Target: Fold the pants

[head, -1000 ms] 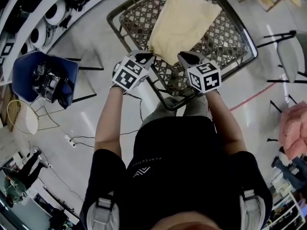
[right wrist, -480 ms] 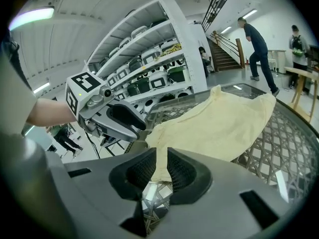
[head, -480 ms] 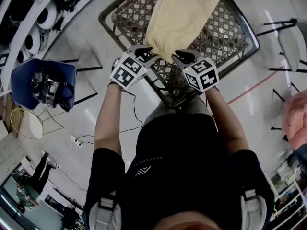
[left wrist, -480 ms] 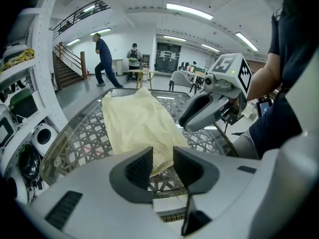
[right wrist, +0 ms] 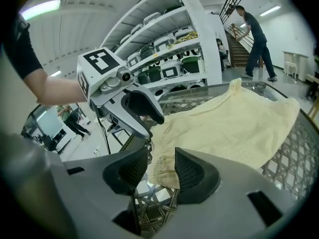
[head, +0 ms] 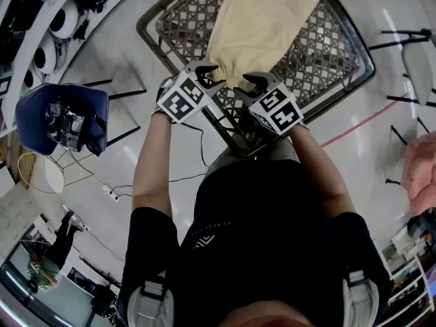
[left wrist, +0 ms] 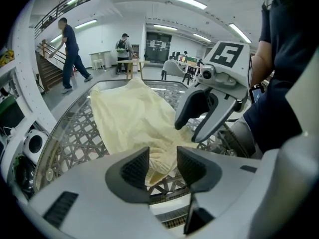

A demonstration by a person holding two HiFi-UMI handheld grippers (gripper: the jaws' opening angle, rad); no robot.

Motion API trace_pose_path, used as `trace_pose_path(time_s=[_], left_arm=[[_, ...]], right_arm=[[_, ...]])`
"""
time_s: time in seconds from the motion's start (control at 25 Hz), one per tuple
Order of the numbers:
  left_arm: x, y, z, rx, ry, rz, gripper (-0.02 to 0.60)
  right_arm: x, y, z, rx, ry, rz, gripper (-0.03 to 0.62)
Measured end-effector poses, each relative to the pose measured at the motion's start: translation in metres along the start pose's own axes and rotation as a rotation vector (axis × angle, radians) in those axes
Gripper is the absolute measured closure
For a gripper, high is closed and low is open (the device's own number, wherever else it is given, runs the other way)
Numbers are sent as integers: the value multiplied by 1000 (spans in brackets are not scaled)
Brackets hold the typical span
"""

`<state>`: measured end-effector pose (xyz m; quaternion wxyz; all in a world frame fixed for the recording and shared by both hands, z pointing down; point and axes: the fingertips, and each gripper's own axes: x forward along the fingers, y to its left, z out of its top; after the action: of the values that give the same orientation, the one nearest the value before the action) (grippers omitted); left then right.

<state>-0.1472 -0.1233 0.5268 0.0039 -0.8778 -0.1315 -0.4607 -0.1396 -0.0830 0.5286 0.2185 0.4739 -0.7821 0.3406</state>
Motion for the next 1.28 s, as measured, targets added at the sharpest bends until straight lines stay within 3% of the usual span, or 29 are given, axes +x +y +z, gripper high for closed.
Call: trace_pose_path(time_s=[0.52,0.8,1.28], left_arm=[[17,0,-22,-23,74,-63,366],[23,2,-31,9,110,-83,348],[27,3,-31,33,79,-62,344]], right_arm=[[15,-7,-22,-4,78,33,398],[19,-5,-19,-37,78,33,384],[24,-8,-23,-123,75,-13,375]])
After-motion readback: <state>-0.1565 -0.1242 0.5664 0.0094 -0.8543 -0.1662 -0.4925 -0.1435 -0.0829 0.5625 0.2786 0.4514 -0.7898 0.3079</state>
